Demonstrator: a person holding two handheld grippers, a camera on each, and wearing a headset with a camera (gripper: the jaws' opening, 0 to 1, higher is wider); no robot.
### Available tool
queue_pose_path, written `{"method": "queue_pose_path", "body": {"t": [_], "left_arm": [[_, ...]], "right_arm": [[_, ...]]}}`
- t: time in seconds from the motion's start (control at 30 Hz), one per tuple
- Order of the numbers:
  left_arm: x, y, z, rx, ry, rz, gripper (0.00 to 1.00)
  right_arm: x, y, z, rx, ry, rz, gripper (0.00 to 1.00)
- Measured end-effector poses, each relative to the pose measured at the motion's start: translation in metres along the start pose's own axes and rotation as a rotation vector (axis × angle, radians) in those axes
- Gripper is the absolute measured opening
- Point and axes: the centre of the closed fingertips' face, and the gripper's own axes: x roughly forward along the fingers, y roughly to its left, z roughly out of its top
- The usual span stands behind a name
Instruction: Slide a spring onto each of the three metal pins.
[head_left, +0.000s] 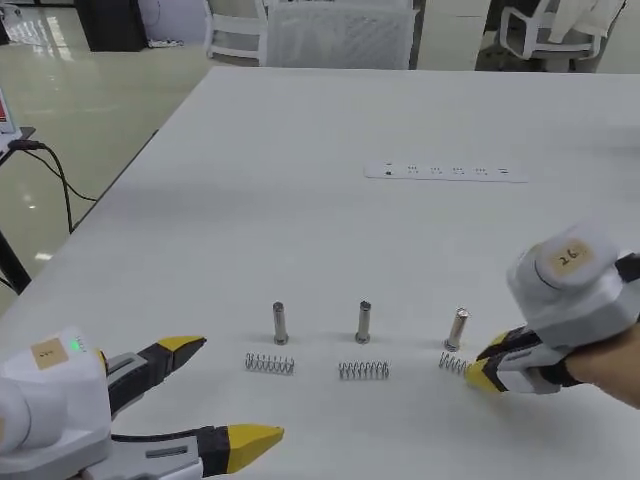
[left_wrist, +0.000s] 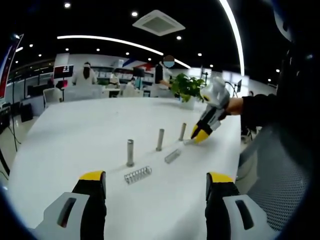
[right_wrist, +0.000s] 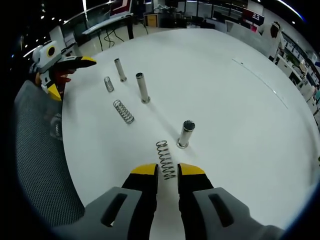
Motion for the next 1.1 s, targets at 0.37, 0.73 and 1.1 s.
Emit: {"method": "queue_pose_path", "body": {"t": [0.37, 0.73, 1.1], "left_arm": [[0.000, 0.001, 0.000, -0.003, -0.003, 0.001, 0.78], [0.000, -0.001, 0.001, -0.001, -0.004, -0.007, 0.77], [0.002, -0.008, 0.000, 0.022, 0.017, -0.045, 0.74]], "right_arm": [[0.004, 0.002, -0.008, -0.034, 0.040, 0.004, 0.11], [0.004, 0.006, -0.011, -0.095, 0.065, 0.009, 0.07], [-0.001, 0.019, -0.008, -0.094, 0.079, 0.036, 0.07]]}}
